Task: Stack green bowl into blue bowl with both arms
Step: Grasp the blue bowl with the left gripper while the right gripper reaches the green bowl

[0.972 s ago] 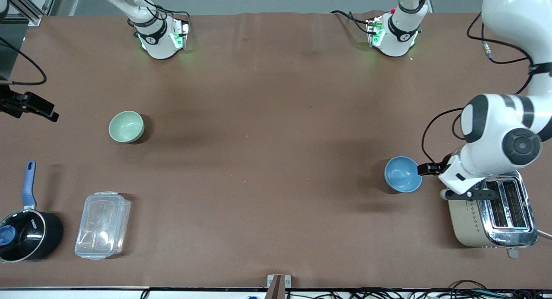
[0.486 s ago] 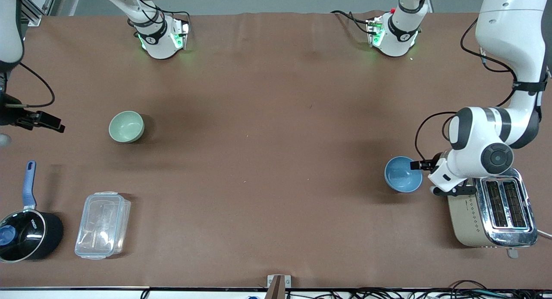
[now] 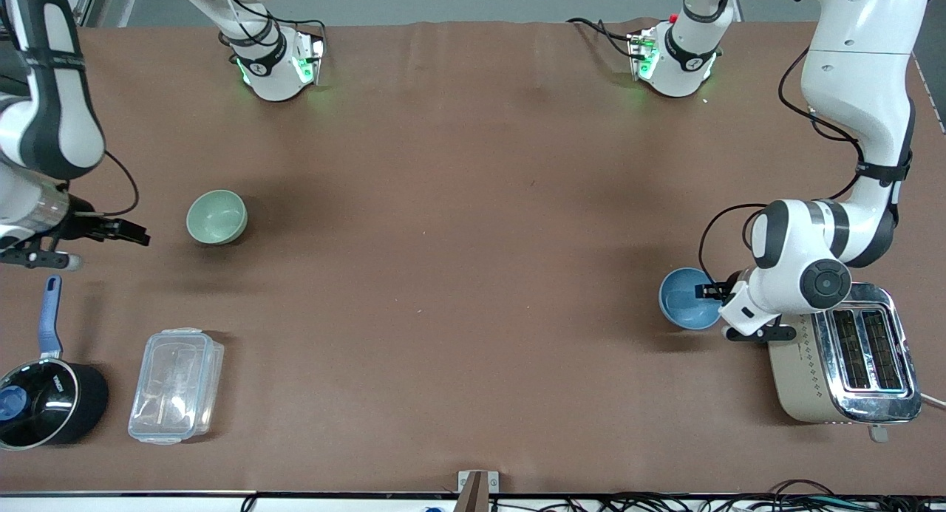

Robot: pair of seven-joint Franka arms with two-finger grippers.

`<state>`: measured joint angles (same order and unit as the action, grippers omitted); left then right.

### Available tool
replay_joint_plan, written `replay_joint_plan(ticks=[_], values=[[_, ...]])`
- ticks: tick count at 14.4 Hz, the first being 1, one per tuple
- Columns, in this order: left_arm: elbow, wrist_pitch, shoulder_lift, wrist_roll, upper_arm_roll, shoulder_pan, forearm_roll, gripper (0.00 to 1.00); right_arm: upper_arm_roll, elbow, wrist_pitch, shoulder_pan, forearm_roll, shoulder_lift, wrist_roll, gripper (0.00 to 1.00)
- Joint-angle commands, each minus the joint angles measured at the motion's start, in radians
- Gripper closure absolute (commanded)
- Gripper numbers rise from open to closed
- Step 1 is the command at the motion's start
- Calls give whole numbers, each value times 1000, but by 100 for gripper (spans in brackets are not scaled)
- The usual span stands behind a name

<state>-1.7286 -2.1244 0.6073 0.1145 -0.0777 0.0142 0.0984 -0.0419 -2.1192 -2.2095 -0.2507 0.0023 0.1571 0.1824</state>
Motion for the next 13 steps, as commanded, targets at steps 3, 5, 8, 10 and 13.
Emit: replay_joint_plan(ticks=[3,5,8,10,13], values=[[23,0,19,11,-4,0,7,59,14,-194,-179,-35,-5,-18,42,1],[23,0,20,11,-4,0,7,66,14,-264,-248,-36,-5,-18,42,1],[21,0,17,-3,-7,-2,11,91,14,-324,-305,-36,-4,-18,42,1],[21,1,12,-13,-10,-2,11,100,14,-340,-305,-36,-4,-13,42,1],[49,14,-7,2,-54,-2,11,100,14,-395,-367,-36,-4,-17,42,1]])
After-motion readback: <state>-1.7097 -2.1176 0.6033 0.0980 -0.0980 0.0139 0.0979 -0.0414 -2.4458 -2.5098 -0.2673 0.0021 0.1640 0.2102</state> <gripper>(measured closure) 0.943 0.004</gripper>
